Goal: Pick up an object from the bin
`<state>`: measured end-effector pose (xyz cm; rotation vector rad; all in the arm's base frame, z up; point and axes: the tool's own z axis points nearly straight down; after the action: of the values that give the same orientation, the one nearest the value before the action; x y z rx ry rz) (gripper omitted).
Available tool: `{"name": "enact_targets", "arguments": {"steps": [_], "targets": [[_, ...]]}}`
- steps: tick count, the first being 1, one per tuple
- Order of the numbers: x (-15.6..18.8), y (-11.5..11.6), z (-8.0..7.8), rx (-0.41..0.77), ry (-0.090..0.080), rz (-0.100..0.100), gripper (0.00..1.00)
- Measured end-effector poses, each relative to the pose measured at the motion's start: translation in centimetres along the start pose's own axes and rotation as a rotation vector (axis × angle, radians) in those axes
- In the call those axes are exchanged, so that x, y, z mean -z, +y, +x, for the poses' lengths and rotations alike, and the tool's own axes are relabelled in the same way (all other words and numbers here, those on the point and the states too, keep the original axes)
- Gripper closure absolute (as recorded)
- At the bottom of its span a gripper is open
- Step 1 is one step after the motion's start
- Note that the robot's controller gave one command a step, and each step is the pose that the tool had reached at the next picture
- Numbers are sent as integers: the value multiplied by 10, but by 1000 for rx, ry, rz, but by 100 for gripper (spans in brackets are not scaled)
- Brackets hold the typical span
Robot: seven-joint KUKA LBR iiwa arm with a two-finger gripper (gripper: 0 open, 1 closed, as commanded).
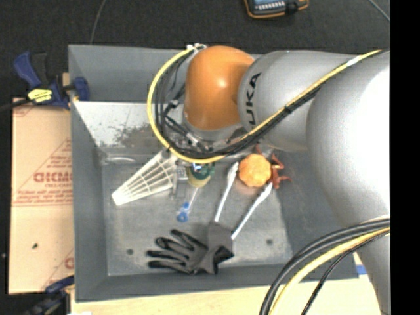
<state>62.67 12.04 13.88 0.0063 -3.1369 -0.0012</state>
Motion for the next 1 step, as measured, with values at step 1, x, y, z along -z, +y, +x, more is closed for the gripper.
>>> {"name": "enact_targets", "arguments": {"steps": [1], "targets": [[5, -1, -2, -4, -8, -1, 0]]}}
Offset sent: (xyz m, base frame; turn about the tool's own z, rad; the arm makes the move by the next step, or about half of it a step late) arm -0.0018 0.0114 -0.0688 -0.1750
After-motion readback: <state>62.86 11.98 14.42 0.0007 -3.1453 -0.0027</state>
